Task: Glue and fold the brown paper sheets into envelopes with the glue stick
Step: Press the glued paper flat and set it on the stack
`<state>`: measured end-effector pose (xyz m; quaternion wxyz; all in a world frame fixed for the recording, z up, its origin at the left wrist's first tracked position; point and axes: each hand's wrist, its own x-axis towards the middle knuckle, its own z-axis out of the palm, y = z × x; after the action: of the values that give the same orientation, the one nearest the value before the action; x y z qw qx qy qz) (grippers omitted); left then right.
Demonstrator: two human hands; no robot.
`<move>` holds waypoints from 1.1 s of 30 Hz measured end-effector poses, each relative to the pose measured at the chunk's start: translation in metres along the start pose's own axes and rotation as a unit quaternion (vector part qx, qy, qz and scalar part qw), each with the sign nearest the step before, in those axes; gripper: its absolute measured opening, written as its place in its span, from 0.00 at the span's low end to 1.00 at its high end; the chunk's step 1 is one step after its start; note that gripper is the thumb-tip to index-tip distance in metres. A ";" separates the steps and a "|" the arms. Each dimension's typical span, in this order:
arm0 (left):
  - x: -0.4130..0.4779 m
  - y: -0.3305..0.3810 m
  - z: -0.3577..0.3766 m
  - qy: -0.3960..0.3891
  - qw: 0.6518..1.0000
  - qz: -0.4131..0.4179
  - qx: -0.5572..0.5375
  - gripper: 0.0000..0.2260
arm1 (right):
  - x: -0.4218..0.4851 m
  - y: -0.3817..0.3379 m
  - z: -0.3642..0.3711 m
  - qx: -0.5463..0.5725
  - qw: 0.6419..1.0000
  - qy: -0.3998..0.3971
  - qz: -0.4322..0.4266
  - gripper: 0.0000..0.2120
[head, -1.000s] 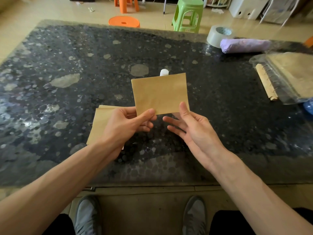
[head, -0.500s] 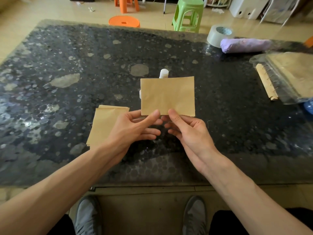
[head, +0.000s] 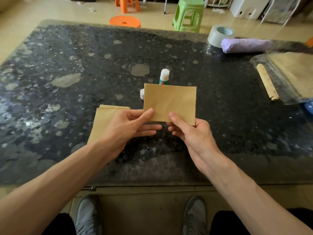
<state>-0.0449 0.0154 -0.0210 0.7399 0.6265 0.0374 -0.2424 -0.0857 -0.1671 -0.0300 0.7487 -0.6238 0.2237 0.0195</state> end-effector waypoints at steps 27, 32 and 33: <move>0.005 0.002 -0.008 0.051 0.999 -0.005 0.007 0.09 | 0.005 -0.015 -0.012 -0.075 0.997 0.000 0.025 0.14; 0.006 0.003 -0.011 0.073 0.997 -0.002 0.013 0.07 | 0.004 -0.013 -0.012 -0.068 0.997 0.005 0.025 0.16; 0.006 0.003 -0.011 0.075 0.997 -0.001 0.011 0.07 | 0.006 -0.013 -0.012 -0.070 0.997 0.014 0.021 0.15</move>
<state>-0.0354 0.0240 -0.0233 0.7276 0.6511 0.0913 -0.1958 -0.0804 -0.1825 -0.0215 0.6995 -0.6700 0.2451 0.0420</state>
